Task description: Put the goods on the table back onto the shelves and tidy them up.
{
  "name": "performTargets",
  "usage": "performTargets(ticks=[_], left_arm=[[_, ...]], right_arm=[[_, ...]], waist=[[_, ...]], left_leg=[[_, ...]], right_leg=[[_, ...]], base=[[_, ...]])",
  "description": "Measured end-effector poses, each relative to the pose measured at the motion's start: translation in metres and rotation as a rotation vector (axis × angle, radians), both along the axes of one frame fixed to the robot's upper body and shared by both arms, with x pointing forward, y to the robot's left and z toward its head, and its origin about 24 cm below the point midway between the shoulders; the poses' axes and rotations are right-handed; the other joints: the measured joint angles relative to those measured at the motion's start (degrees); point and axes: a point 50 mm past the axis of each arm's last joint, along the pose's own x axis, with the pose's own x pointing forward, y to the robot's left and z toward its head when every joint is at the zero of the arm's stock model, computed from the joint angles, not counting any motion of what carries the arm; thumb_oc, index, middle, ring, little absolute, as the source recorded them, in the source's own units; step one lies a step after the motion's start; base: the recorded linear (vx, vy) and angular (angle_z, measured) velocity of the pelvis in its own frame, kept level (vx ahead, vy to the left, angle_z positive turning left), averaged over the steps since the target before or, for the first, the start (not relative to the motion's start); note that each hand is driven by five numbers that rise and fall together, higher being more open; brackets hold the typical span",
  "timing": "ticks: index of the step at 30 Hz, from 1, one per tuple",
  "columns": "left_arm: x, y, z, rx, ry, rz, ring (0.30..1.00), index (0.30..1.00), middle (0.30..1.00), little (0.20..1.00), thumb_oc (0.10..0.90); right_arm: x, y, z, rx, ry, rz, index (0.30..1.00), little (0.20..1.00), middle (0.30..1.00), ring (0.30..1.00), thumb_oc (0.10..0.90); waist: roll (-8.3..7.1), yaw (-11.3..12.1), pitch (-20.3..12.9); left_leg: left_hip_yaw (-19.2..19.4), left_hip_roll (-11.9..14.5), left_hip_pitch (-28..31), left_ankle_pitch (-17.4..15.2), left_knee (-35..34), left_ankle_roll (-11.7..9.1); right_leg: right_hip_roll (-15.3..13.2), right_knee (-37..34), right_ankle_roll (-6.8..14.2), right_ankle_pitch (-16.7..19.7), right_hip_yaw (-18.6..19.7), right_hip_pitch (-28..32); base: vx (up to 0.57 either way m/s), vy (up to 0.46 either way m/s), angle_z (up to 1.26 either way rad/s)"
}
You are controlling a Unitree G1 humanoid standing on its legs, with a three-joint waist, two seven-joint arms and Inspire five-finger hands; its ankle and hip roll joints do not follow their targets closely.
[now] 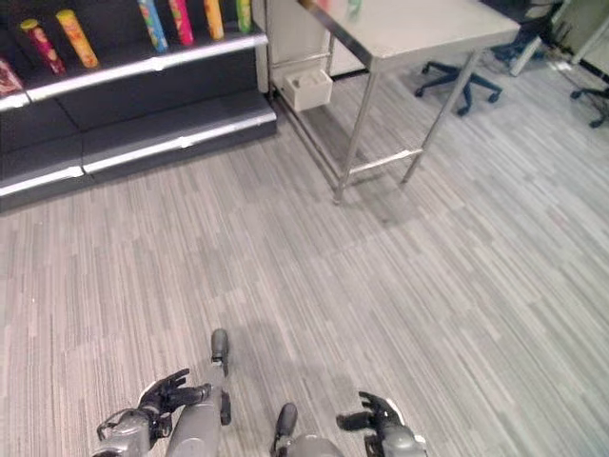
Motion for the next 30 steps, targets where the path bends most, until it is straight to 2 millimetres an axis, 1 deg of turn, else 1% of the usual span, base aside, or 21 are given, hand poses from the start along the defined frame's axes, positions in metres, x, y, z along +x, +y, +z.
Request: performTargets(ticks=[4, 5, 6, 7, 8, 10, 11, 12, 13, 14, 15, 16, 19, 22, 23, 24, 25, 26, 27, 28, 30], left_arm=[[-0.032, 0.002, -0.011, 0.006, 0.090, 0.001, 0.900, 0.900, 0.900, 0.900, 0.800], [-0.037, 0.003, -0.012, 0.009, 0.108, 0.004, 0.900, 0.900, 0.900, 0.900, 0.800], [-0.040, 0.003, -0.013, 0.011, 0.120, 0.004, 0.900, 0.900, 0.900, 0.900, 0.800], [-0.040, 0.006, -0.013, 0.021, 0.122, 0.001, 0.900, 0.900, 0.900, 0.900, 0.800], [-0.041, 0.006, -0.013, 0.020, 0.126, -0.002, 0.900, 0.900, 0.900, 0.900, 0.800], [-0.040, 0.004, -0.013, 0.022, 0.127, -0.021, 0.900, 0.900, 0.900, 0.900, 0.800], [-0.039, 0.005, -0.013, 0.027, 0.124, -0.025, 0.900, 0.900, 0.900, 0.900, 0.800], [-0.031, 0.013, -0.008, 0.049, 0.094, -0.028, 0.900, 0.900, 0.900, 0.900, 0.800], [-0.027, 0.016, -0.006, 0.061, 0.090, -0.028, 0.900, 0.900, 0.900, 0.900, 0.800], [-0.023, 0.015, -0.005, 0.063, 0.084, -0.029, 0.900, 0.900, 0.900, 0.900, 0.800], [-0.022, 0.013, -0.005, 0.063, 0.080, -0.037, 0.900, 0.900, 0.900, 0.900, 0.800], [-0.023, 0.012, -0.005, 0.064, 0.084, -0.048, 0.900, 0.900, 0.900, 0.900, 0.800], [-0.016, 0.012, -0.003, 0.068, 0.064, -0.055, 0.900, 0.900, 0.900, 0.900, 0.800], [-0.020, 0.016, -0.005, 0.081, 0.091, -0.051, 0.900, 0.900, 0.900, 0.900, 0.800], [-0.022, 0.018, -0.005, 0.089, 0.101, -0.051, 0.900, 0.900, 0.900, 0.900, 0.800], [-0.024, 0.018, -0.006, 0.095, 0.111, -0.063, 0.900, 0.900, 0.900, 0.900, 0.800], [-0.027, 0.017, -0.007, 0.092, 0.123, -0.066, 0.900, 0.900, 0.900, 0.900, 0.800], [-0.037, 0.013, -0.011, 0.080, 0.148, -0.077, 0.900, 0.900, 0.900, 0.900, 0.800], [-0.038, 0.005, -0.014, 0.066, 0.155, -0.098, 0.900, 0.900, 0.900, 0.900, 0.800], [-0.039, -0.003, -0.015, 0.050, 0.158, -0.117, 0.900, 0.900, 0.900, 0.900, 0.800], [-0.034, -0.010, -0.015, 0.035, 0.138, -0.130, 0.900, 0.900, 0.900, 0.900, 0.800]], right_arm=[[-0.018, -0.005, -0.004, -0.012, 0.034, -0.004, 0.900, 0.900, 0.900, 0.900, 0.800], [-0.021, -0.005, -0.005, -0.012, 0.047, -0.003, 0.900, 0.900, 0.900, 0.900, 0.800], [-0.023, -0.004, -0.006, -0.015, 0.057, 0.008, 0.900, 0.900, 0.900, 0.900, 0.800], [-0.028, -0.001, -0.008, -0.008, 0.066, 0.008, 0.900, 0.900, 0.900, 0.900, 0.800], [-0.029, 0.000, -0.009, -0.005, 0.069, 0.010, 0.900, 0.900, 0.900, 0.900, 0.800], [-0.030, 0.000, -0.009, -0.004, 0.068, 0.005, 0.900, 0.900, 0.900, 0.900, 0.800], [-0.027, 0.000, -0.008, -0.001, 0.058, 0.005, 0.900, 0.900, 0.900, 0.900, 0.800], [-0.032, 0.004, -0.010, 0.012, 0.066, -0.005, 0.900, 0.900, 0.900, 0.900, 0.800], [-0.029, 0.004, -0.009, 0.013, 0.056, -0.010, 0.900, 0.900, 0.900, 0.900, 0.800], [-0.027, 0.002, -0.008, 0.013, 0.044, -0.033, 0.900, 0.900, 0.900, 0.900, 0.800], [-0.021, -0.001, -0.006, 0.011, 0.023, -0.043, 0.900, 0.900, 0.900, 0.900, 0.800], [-0.016, -0.003, -0.003, 0.006, -0.002, -0.041, 0.900, 0.900, 0.900, 0.900, 0.800], [-0.004, -0.005, 0.003, 0.004, -0.050, -0.034, 0.900, 0.900, 0.900, 0.900, 0.800], [0.006, 0.003, 0.004, 0.021, -0.065, -0.017, 0.900, 0.900, 0.900, 0.900, 0.800], [0.006, 0.007, 0.003, 0.032, -0.067, -0.018, 0.900, 0.900, 0.900, 0.900, 0.800], [0.004, 0.011, 0.001, 0.044, -0.064, -0.026, 0.900, 0.900, 0.900, 0.900, 0.800], [0.000, 0.012, -0.001, 0.047, -0.052, -0.028, 0.900, 0.900, 0.900, 0.900, 0.800], [-0.016, 0.012, -0.007, 0.056, -0.009, -0.065, 0.900, 0.900, 0.900, 0.900, 0.800], [-0.026, 0.006, -0.008, 0.040, 0.017, -0.076, 0.900, 0.900, 0.900, 0.900, 0.800], [-0.029, 0.000, -0.009, 0.023, 0.036, -0.074, 0.900, 0.900, 0.900, 0.900, 0.800], [-0.031, -0.004, -0.009, 0.012, 0.049, -0.079, 0.900, 0.900, 0.900, 0.900, 0.800]], waist=[[0.09, -0.73, -4.59], [0.38, -0.19, -6.10], [-0.13, 0.02, -6.62], [-1.53, -0.85, -7.10], [-1.42, -1.10, -7.20], [0.04, -1.38, -7.62], [0.09, -1.69, -7.69], [-1.76, -2.16, -8.14], [-1.94, -3.17, -7.70], [-1.03, -3.70, -7.16], [0.35, -3.81, -6.40], [2.32, -4.18, -5.49], [3.63, -5.97, -4.29], [2.26, -5.96, -3.20], [1.05, -6.52, -2.57], [-0.39, -7.51, -2.01], [-1.24, -8.10, -1.97], [-3.08, -9.56, -2.74], [-2.17, -9.77, -2.58], [-0.46, -10.01, -2.98], [-0.36, -10.35, -3.01]], left_leg=[[-0.99, -3.01, 5.33, 1.32, -0.15, 1.69], [-0.94, -3.87, 6.10, 2.67, -0.16, 3.67], [-0.33, -4.59, 7.88, 5.27, -0.19, 6.90], [0.54, -6.74, 9.53, 3.74, 0.03, 10.45], [1.27, -7.76, 12.29, 1.56, -0.07, 11.79], [1.28, -7.80, 14.26, 0.85, 0.14, 12.43], [0.81, -8.11, 14.46, 0.74, 0.16, 12.33], [-0.25, -11.89, 16.28, -2.99, 0.95, 14.64], [-2.09, -13.19, 17.63, -4.69, 0.71, 16.61], [-2.73, -13.39, 19.35, -6.07, 0.70, 17.60], [-2.91, -12.77, 20.74, -7.10, 0.69, 17.73], [-3.10, -12.01, 21.77, -6.89, 0.69, 16.52], [-5.17, -11.80, 23.14, -8.29, 0.71, 15.48], [-6.15, -11.80, 25.70, -12.04, 0.66, 15.33], [-6.98, -12.00, 27.29, -13.19, 0.65, 14.87], [-8.46, -12.16, 28.97, -14.63, 0.66, 14.40], [-9.50, -12.16, 30.11, -15.79, 0.64, 14.09], [-12.46, -12.03, 33.02, -18.80, 0.32, 12.97], [-13.31, -10.35, 35.03, -20.34, 0.39, 12.39], [-13.58, -8.58, 35.68, -20.78, 0.99, 10.97], [-12.92, -7.20, 36.20, -18.31, 1.94, 7.35]], right_leg=[[0.11, -0.51, 1.96, -1.14, 2.15, 3.06], [-0.32, -0.36, 2.69, -1.97, 3.51, 3.62], [-1.58, -0.14, 3.61, -2.48, 3.94, 5.09], [-3.63, 1.47, 5.29, -3.47, 3.93, 5.38], [-5.53, 8.97, 7.98, -5.11, 3.89, 4.10], [-7.32, 27.12, 9.45, -6.03, 3.60, -3.36], [-9.25, 35.70, 10.44, -7.36, 3.42, -7.05], [-15.05, 49.22, 11.58, -3.50, 6.34, -14.03], [-16.98, 54.76, 12.41, -1.76, 7.29, -16.49], [-17.07, 56.74, 12.33, -1.96, 6.71, -18.04], [-16.71, 55.59, 10.89, -4.22, 5.38, -19.17], [-16.33, 50.85, 9.68, -5.99, 3.06, -19.56], [-14.95, 36.70, 10.46, -5.76, 1.77, -23.20], [-11.05, 12.02, 12.72, 0.49, 2.29, -23.27], [-9.93, 4.59, 13.34, 3.20, 2.28, -23.27], [-9.14, 1.41, 13.52, 5.27, 2.34, -23.91], [-8.81, 0.56, 13.56, 6.03, 2.37, -24.36], [-9.19, 3.59, 13.84, 5.34, 1.78, -23.94], [-8.02, 6.51, 10.65, 9.08, 1.61, -23.98], [-6.46, 8.45, 9.90, 9.73, 1.10, -23.86], [-5.23, 8.74, 6.67, 12.02, 1.94, -22.28]], base=[[0.34, 0.170, -0.27], [0.37, 0.216, -0.60], [0.35, 0.231, -0.47], [0.51, 0.419, -0.30], [0.26, 0.272, -0.12], [0.15, 0.215, -0.07], [0.29, 0.316, 0.22], [0.35, 0.273, 0.44], [0.40, 0.214, 0.45], [0.22, 0.057, 0.25], [0.22, 0.011, 0.10], [0.21, -0.027, 0.21], [0.34, -0.056, 0.37], [0.40, -0.048, 0.14], [0.39, -0.032, 0.39], [0.39, -0.046, 0.57], [0.47, -0.078, 1.00], [0.37, -0.067, 0.88], [0.38, -0.085, 0.88], [0.28, -0.086, 0.43], [0.39, -0.141, 0.47]])
